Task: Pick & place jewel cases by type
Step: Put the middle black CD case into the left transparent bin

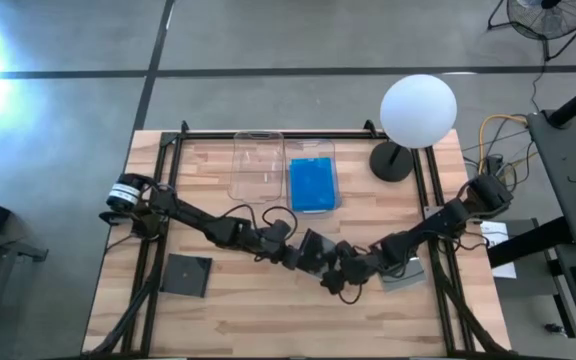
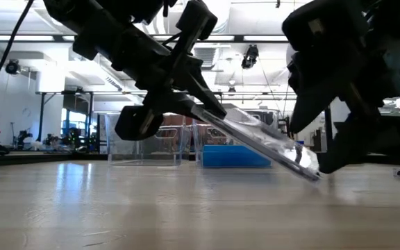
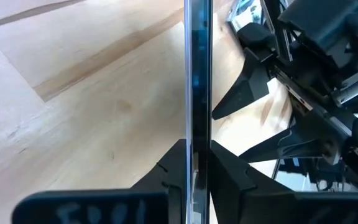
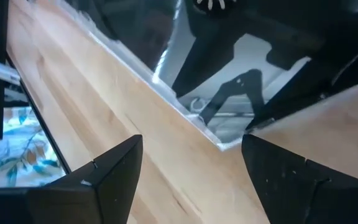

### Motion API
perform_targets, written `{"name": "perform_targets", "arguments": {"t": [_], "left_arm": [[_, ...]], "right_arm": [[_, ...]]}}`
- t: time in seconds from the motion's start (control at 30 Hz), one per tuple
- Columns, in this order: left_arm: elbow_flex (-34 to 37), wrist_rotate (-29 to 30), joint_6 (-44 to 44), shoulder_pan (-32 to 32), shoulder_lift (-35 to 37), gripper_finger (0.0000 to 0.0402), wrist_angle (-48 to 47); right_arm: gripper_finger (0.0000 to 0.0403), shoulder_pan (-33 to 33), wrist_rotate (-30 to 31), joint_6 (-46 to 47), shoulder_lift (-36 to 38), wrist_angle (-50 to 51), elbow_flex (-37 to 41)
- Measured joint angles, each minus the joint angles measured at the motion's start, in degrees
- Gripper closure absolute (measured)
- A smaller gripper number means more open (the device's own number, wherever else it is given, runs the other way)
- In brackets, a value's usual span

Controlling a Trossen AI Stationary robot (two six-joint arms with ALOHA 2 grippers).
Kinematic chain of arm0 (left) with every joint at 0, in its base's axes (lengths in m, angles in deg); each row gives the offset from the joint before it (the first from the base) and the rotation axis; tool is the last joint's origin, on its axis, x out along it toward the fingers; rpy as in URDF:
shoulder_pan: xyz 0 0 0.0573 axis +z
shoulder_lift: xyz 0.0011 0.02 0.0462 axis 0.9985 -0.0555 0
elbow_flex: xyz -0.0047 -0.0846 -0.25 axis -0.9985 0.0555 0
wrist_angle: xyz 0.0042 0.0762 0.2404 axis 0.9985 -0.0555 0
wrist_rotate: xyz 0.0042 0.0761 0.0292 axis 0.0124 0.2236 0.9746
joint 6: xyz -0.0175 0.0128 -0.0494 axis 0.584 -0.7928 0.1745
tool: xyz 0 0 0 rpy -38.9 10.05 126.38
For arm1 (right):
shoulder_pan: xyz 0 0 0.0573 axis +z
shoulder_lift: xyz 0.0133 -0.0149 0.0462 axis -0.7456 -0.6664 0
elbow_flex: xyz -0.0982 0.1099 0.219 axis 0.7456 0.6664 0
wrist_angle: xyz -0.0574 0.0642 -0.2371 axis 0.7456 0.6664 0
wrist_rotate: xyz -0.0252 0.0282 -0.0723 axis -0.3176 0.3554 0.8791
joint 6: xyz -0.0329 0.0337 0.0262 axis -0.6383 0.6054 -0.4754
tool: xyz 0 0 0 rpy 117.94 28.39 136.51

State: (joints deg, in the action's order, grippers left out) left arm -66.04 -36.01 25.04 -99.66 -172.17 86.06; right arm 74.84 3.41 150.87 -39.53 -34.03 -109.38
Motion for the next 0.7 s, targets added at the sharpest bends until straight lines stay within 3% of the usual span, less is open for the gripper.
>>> {"name": "perform_targets", "arguments": {"t": [0.43,0.7], "left_arm": [[0.1,1.1,-3.7,0.0,1.5,0.0376,0.4],[0.2,6.6,-7.1,1.4,7.6,0.0377,-0.6]], "right_arm": [[0.0134,9.0,-1.5,4.6,0.0,2.9,0.1],[0.0138,16.6,4.8,13.5,0.1,3.0,0.1]]}}
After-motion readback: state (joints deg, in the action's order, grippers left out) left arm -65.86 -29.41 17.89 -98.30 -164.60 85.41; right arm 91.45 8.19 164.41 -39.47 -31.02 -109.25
